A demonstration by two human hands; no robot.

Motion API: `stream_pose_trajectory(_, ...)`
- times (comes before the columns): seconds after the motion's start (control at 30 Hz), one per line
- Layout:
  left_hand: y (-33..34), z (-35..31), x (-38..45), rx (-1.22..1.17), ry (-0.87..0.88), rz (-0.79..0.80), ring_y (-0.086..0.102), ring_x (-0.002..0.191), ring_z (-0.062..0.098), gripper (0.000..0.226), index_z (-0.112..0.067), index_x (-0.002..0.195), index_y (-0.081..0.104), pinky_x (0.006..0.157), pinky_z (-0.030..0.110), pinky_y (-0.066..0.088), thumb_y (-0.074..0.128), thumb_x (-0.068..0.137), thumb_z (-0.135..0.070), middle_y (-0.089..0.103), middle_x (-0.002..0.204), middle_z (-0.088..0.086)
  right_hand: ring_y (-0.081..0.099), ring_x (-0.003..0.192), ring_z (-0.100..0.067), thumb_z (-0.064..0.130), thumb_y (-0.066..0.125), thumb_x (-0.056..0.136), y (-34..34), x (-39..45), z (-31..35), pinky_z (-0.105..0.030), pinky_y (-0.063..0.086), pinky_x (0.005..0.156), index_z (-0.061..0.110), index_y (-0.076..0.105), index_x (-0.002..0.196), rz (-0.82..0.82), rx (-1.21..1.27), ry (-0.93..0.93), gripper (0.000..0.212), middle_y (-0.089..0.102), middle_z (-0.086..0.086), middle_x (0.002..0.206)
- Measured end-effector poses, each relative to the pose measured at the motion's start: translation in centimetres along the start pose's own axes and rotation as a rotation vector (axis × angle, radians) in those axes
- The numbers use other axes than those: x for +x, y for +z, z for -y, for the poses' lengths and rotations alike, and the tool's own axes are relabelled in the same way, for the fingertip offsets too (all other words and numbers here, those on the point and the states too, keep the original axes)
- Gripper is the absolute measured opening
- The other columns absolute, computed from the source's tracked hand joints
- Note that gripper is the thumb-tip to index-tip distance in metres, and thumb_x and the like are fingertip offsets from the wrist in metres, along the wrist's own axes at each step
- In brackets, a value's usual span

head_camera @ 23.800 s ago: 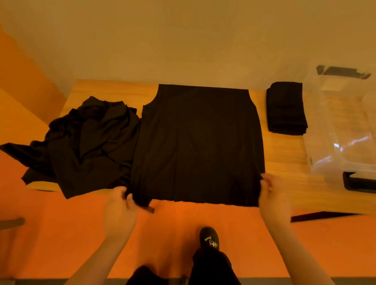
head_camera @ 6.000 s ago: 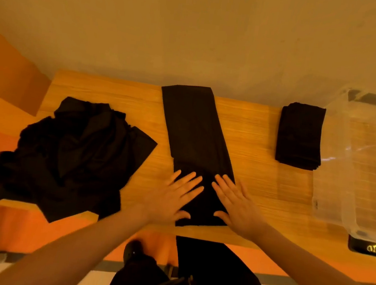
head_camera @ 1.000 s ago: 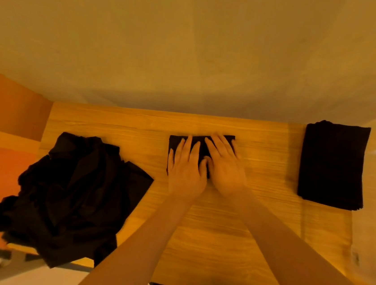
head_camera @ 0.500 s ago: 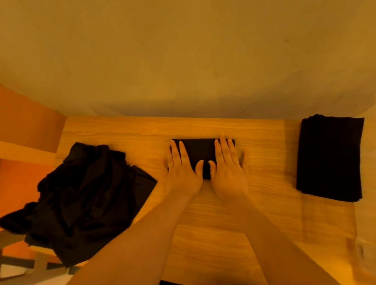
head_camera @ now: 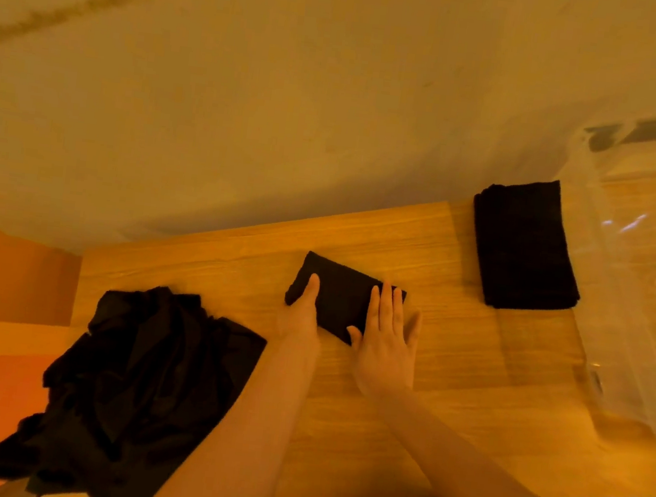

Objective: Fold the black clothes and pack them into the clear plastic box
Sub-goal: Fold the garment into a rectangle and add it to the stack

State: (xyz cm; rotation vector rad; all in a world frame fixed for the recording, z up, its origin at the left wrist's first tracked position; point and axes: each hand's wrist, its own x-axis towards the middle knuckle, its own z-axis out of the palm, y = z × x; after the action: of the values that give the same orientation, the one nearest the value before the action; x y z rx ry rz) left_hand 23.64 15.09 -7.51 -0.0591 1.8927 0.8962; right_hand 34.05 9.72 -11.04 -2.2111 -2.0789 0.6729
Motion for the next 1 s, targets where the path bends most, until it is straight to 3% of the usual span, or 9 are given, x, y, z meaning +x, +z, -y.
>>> stream_pose_trajectory(0.17, 0.7, -2.0, -0.8, -0.045, -0.02, 0.213, 0.062, 0.103, 0.028, 0.059, -0.01, 0.126, 0.053, 0.089, 0.044, 0.052, 0.078, 0.073, -0.019, 0.063, 0.117, 0.013, 0.01, 0.141, -0.019, 0.049, 0.02, 0.097, -0.3, -1.1, -1.3, -0.051, 0.011, 0.114, 0.01, 0.023, 0.144, 0.009, 0.151, -0.044, 0.062, 0.016, -0.006, 0.152)
stream_pose_trajectory(0.33, 1.0, -3.7, -4.6, -0.103, -0.002, 0.522, 0.063, 0.101, 0.025, 0.032, -0.011, 0.114, 0.061, 0.083, 0.039, 0.052, 0.066, 0.083, -0.013, 0.067, 0.11, 0.01, 0.009, 0.142, -0.011, 0.033, 0.06, 0.088, -4.1, -0.6, -3.5, -0.021, 0.013, 0.108, 0.02, 0.007, 0.149, -0.046, 0.858, 0.167, 0.082, 0.008, 0.003, 0.157)
stream_pose_trajectory(0.43, 1.6, -5.1, -7.0, -0.073, 0.004, 0.674, 0.064, 0.099, 0.026, 0.018, -0.012, 0.104, 0.064, 0.084, 0.041, 0.051, 0.06, 0.087, -0.016, 0.07, 0.102, 0.008, 0.027, 0.136, -0.011, 0.031, 0.073, 0.076, -6.4, 1.0, -4.3, -0.024, 0.027, 0.105, 0.025, 0.006, 0.149, 0.065, 1.346, 0.278, 0.099, 0.025, 0.005, 0.151)
stream_pose_trajectory(0.5, 2.2, -6.1, -8.1, -0.053, 0.012, 0.757, 0.066, 0.097, 0.027, 0.021, -0.012, 0.104, 0.065, 0.086, 0.043, 0.051, 0.059, 0.085, -0.019, 0.072, 0.101, 0.009, 0.043, 0.127, -0.015, 0.046, 0.08, 0.061, -7.3, 2.0, -5.0, -0.033, 0.038, 0.104, 0.024, 0.016, 0.147, 0.178, 1.656, 0.299, 0.11, 0.039, 0.001, 0.143)
stream_pose_trajectory(0.63, 4.5, -7.9, -9.4, -0.043, 0.013, 0.846, 0.07, 0.09, 0.025, 0.024, -0.012, 0.1, 0.067, 0.08, 0.041, 0.052, 0.062, 0.078, -0.022, 0.072, 0.1, 0.009, 0.06, 0.112, -0.017, 0.05, 0.085, 0.05, -8.6, 1.9, -6.1, -0.03, 0.054, 0.082, 0.022, 0.049, 0.127, 0.357, 2.174, 0.297, 0.09, 0.059, -0.004, 0.128)
stream_pose_trajectory(0.73, 6.8, -8.6, -9.5, 0.022, 0.006, 0.862, 0.066, 0.098, 0.025, 0.022, -0.012, 0.1, 0.067, 0.086, 0.041, 0.051, 0.063, 0.08, -0.02, 0.072, 0.101, 0.009, 0.064, 0.105, -0.02, 0.041, 0.092, 0.04, -8.8, 1.5, -7.4, -0.029, 0.056, 0.075, 0.014, 0.055, 0.122, 0.22, 2.332, 0.34, 0.094, 0.066, -0.007, 0.116)
stream_pose_trajectory(0.8, 8.7, -8.7, -9.5, 0.095, 0.007, 0.879, 0.064, 0.102, 0.025, 0.016, -0.012, 0.099, 0.066, 0.089, 0.041, 0.05, 0.06, 0.086, -0.016, 0.072, 0.099, 0.008, 0.063, 0.108, -0.023, 0.035, 0.09, 0.049, -9.5, 1.1, -8.5, -0.031, 0.056, 0.079, 0.012, 0.054, 0.124, 0.061, 2.361, 0.406, 0.087, 0.064, -0.01, 0.12)
stream_pose_trajectory(0.9, 12.1, -8.4, -9.0, 0.258, 0.095, 0.868, 0.063, 0.102, 0.022, 0.021, -0.012, 0.106, 0.064, 0.083, 0.038, 0.053, 0.063, 0.085, -0.01, 0.071, 0.101, 0.006, 0.062, 0.109, -0.023, 0.025, 0.067, 0.073, -10.7, 0.5, -10.2, -0.034, 0.054, 0.087, 0.013, 0.056, 0.118, -0.15, 2.288, 0.471, 0.048, 0.063, -0.008, 0.118)
stream_pose_trajectory(1.0, 15.3, -7.8, -8.8, 0.377, 0.158, 0.868, 0.062, 0.105, 0.022, 0.041, -0.009, 0.12, 0.057, 0.079, 0.037, 0.054, 0.068, 0.08, -0.009, 0.065, 0.114, 0.009, 0.062, 0.108, -0.023, 0.021, 0.067, 0.073, -11.9, 0.5, -11.0, -0.036, 0.052, 0.089, 0.012, 0.052, 0.124, -0.333, 2.176, 0.584, 0.054, 0.062, -0.008, 0.116)
